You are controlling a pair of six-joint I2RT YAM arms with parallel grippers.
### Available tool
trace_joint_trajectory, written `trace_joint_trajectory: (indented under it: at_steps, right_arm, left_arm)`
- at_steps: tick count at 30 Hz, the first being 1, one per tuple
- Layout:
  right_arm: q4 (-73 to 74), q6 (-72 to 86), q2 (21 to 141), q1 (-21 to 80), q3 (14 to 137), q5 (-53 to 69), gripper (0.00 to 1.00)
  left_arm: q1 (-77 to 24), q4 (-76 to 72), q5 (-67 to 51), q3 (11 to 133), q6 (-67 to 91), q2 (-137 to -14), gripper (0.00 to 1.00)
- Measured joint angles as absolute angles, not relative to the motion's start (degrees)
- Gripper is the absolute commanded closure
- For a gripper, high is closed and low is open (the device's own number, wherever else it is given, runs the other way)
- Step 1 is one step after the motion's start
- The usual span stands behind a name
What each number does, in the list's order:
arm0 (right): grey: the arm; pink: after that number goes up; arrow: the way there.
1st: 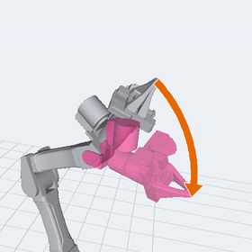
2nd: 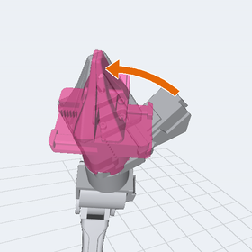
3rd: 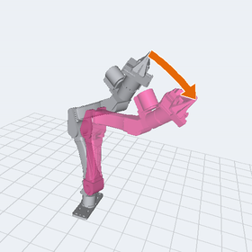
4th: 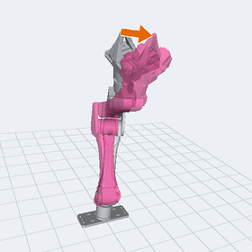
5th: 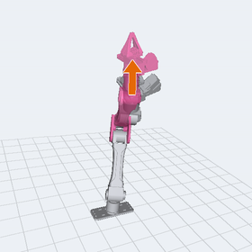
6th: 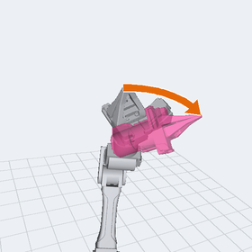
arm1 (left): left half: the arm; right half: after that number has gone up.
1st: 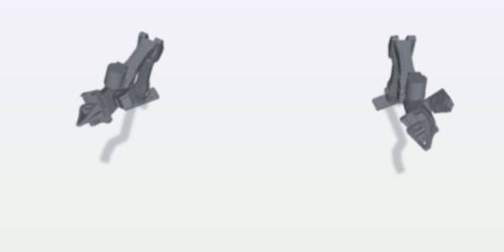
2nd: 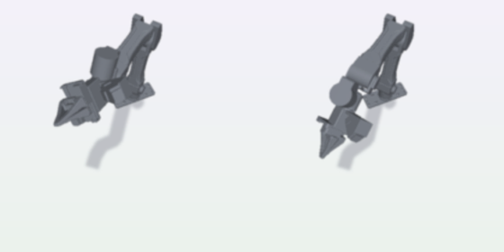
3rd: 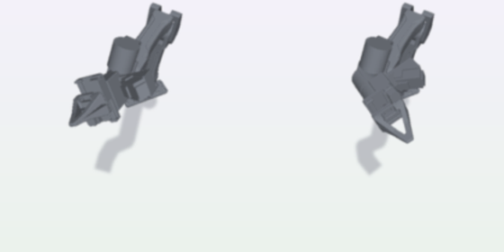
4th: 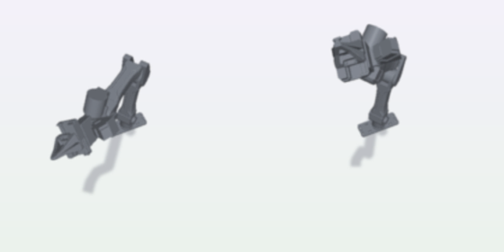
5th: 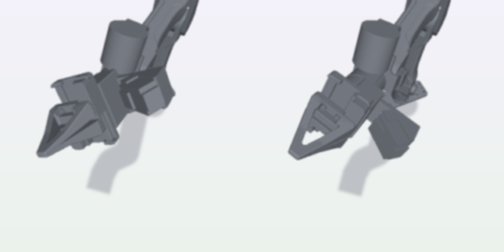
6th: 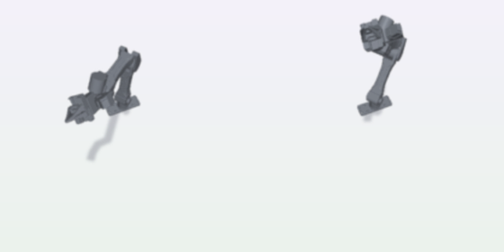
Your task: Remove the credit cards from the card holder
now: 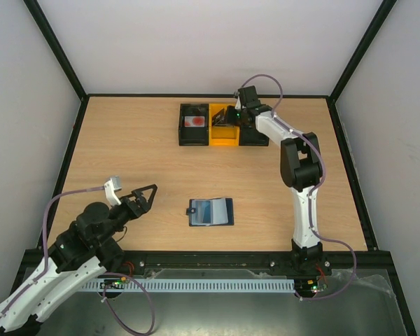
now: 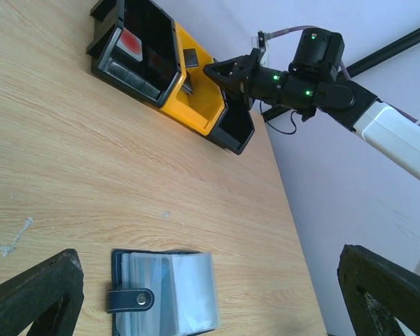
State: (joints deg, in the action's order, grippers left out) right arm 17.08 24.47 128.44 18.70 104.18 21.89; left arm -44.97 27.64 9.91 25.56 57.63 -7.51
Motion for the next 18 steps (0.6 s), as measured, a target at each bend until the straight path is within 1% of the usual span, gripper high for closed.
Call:
trace_joint_trajectory:
  at_steps: [12, 18]
  right_arm:
    - [13.5, 26.3, 128.4, 20.1, 103.7, 23.5, 0.98]
    - [14.7, 26.1, 132.4, 20.1, 109.0, 20.3, 0.98]
  left_arm:
    - [-45.0, 25.2, 10.7, 25.6, 56.3, -12.6, 0.0]
    - [-45.0, 24.4, 10.7, 25.6, 55.5, -14.2, 0.0]
